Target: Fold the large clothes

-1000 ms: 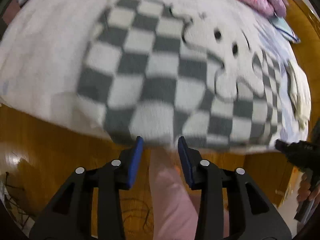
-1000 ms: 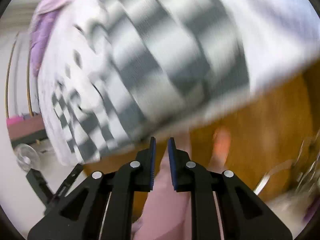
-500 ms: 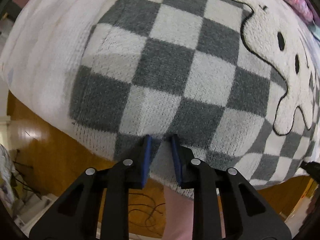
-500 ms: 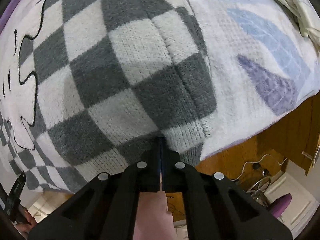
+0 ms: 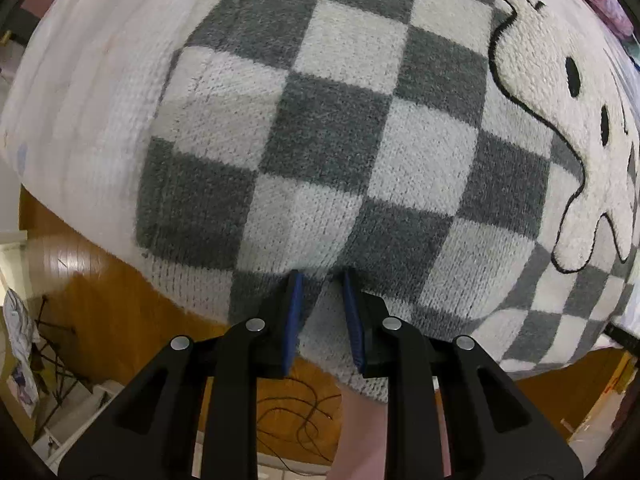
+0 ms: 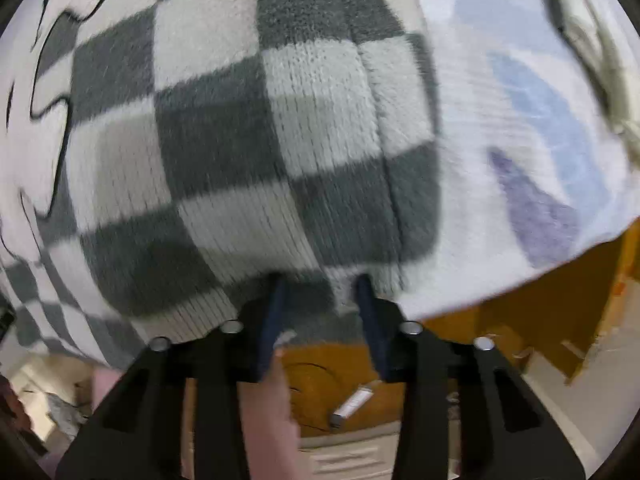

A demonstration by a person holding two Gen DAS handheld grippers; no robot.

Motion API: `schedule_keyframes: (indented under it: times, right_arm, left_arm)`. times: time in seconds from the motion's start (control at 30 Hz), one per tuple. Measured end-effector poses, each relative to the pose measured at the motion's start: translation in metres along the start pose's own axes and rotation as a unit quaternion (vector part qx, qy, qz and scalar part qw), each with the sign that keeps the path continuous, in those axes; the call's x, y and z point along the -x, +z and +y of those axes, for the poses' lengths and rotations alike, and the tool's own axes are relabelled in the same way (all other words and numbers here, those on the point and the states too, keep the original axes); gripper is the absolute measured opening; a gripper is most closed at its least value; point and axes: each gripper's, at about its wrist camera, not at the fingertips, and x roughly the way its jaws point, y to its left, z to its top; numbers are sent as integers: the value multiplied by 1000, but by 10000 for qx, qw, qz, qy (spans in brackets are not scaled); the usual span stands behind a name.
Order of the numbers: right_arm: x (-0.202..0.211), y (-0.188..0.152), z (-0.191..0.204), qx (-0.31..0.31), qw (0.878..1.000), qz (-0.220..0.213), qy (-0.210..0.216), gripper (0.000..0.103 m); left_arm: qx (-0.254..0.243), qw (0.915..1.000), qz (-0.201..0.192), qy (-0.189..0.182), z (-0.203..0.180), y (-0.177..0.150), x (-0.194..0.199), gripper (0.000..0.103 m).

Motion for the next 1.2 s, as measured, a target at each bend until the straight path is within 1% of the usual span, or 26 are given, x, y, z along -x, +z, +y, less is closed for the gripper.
schedule_keyframes:
  times: [0.03,0.07,0.1,0.17,0.23,0.3,0.33,0.37,0.4,0.43,0.47,0.5,0.57,0.6,0.63,0.7,0.73,0.83,0.87,0.93,1.0,1.03,1.07,1.13,1.17,1.2]
  right_arm:
    - [-6,0,-2,-154,9998,30,141,24]
    - [-14,1,-11,-405,9986,94,325,27]
    - [-21,6,-24,-830,9943,257,620,33]
    - [-26,12,-38,-1256,9850,617,1007,35]
    - [-20,17,-42,-1297,9802,910,1188,37]
    - [0,27,-42,-1201,9788,957,1357,48]
    - [12,31,-42,-1224,9763,869,1556,51]
    - [29,37,-46,-1343,9705,712,1869,63]
    - [42,39,-48,-1454,9665,613,2025,74]
    - [57,48,-52,-1622,9617,489,2153,76]
    - [67,58,-55,-1715,9602,404,2167,79]
    - [76,70,-59,-1790,9604,286,2114,79]
    - [86,92,-60,-1873,9623,80,1971,81]
    - [80,98,-68,-1916,9628,59,1907,82]
    - [83,114,-70,-1994,9618,69,1872,82]
    - [85,137,-74,-2100,9581,8,1947,82]
    - [89,152,-71,-2180,9568,-5,1922,82]
    - [84,186,-73,-2314,9552,-40,1847,82]
    - [79,198,-77,-2366,9552,16,1781,82]
    - [65,216,-79,-2406,9546,99,1755,82]
    - [55,233,-74,-2454,9538,217,1721,82]
    - [48,244,-72,-2490,9535,304,1669,82]
    - [42,251,-69,-2531,9525,394,1649,82]
    - [22,261,-63,-2643,9447,681,1819,82]
    - [9,264,-58,-2648,9400,983,1913,83]
    - [2,266,-55,-2647,9390,1132,1883,83]
  left_arm:
    - [-16,10000,22,-21,1,4,-1,23]
    - [-34,10000,59,-49,2,10,-5,23]
    - [-10,9999,103,-90,2,15,-8,23]
    - [63,9996,224,-130,3,24,-9,23]
    - [164,9988,430,-179,10,34,-1,23]
    - [182,9989,427,-94,14,49,19,36]
    - [129,9993,351,-39,16,55,27,50]
    - [69,9997,249,9,18,64,38,56]
    - [58,9999,158,32,21,79,50,57]
    - [99,9999,138,5,24,90,56,61]
    - [182,9997,122,-64,28,108,62,65]
    - [251,9996,93,-87,31,124,67,67]
    - [342,9994,72,18,37,157,68,69]
    - [391,9992,98,59,40,171,69,70]
    - [510,9986,122,67,42,194,70,70]
    - [631,9980,82,33,43,216,73,78]
    - [669,9978,18,27,43,236,73,79]
    - [785,9969,0,-8,41,284,65,79]
    - [851,9964,49,-35,40,297,62,79]
    - [1049,9945,76,-4,38,306,52,80]
    - [1299,9914,50,157,38,328,48,89]
    - [1374,9903,78,191,40,336,42,91]
    - [1373,9902,183,164,39,346,36,91]
    - [1308,9905,427,37,33,359,18,91]
    - [1333,9895,564,-12,30,366,6,90]
    - [1436,9876,641,-37,29,371,-2,86]
